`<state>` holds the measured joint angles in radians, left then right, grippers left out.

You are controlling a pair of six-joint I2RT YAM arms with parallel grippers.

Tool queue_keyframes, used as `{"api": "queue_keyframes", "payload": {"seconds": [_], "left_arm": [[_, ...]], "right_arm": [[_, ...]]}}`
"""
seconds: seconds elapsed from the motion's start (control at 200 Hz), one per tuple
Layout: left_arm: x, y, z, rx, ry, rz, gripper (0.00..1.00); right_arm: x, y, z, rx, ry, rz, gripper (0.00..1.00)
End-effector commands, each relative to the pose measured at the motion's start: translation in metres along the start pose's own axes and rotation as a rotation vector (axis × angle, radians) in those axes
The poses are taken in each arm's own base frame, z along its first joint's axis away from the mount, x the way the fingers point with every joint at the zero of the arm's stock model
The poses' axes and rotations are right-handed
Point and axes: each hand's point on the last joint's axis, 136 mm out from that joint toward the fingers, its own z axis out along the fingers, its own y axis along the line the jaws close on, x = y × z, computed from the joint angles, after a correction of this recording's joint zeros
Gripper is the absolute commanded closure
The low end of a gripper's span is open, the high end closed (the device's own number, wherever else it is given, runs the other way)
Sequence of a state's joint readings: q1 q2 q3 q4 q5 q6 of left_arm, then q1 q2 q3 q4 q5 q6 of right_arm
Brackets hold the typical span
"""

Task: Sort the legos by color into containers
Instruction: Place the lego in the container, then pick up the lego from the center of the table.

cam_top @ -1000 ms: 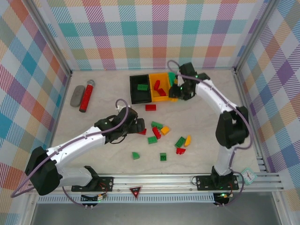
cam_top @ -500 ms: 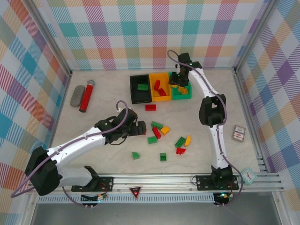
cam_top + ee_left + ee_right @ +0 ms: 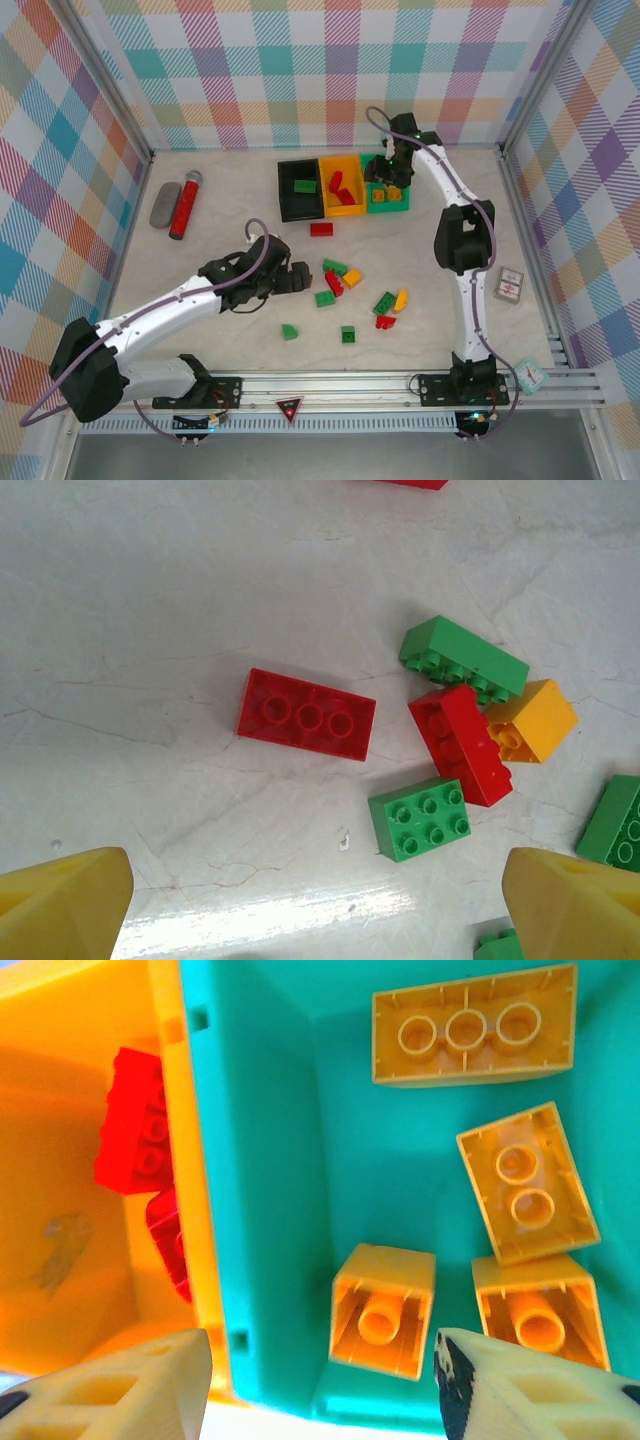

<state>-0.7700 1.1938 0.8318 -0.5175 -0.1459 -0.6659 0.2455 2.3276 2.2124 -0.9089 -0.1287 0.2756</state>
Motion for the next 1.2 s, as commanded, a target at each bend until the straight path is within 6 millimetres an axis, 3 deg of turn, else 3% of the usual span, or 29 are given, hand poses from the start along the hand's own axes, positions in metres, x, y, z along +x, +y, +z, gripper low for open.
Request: {"api": "queue_keyframes", "payload": {"seconds": [0.0,0.16,0.43,0.55,0.67,0.805,1.01,1.195], "left_arm": [[0.007,0.0,0.001,0.02,0.008,-0.017,0.05],[0.009,-0.007,0.011,0.036,0.03,-0.011,0.05],[0.011,-0.017,0.033,0.033,0.076,0.016,0.05],[0.01,-0.018,0.045,-0.003,0.096,0.036,0.06],[0.007,-0.011,0.054,-0.089,0.117,0.062,0.06],[0.004,-0.013,0.066,-0.154,0.168,0.13,0.07],[0.003,-0.01,0.085,-0.268,0.261,0.208,0.09],[0.01,0.001,0.09,-0.318,0.295,0.234,0.09]], "right_arm": [[-0.002,0.027,-0.048,-0.079,-0.088,-0.025,0.38],[0.035,0.036,-0.064,-0.138,-0.072,-0.018,0.38],[0.151,0.029,-0.07,-0.168,-0.021,-0.038,0.38],[0.202,0.005,-0.071,-0.125,-0.008,-0.034,0.38],[0.236,-0.021,-0.077,-0.059,-0.026,-0.035,0.38],[0.26,-0.043,-0.079,0.003,-0.033,-0.009,0.38],[0.271,-0.048,-0.078,-0.022,-0.081,0.006,0.36],[0.276,-0.049,-0.072,-0.04,-0.1,0.003,0.36]]}}
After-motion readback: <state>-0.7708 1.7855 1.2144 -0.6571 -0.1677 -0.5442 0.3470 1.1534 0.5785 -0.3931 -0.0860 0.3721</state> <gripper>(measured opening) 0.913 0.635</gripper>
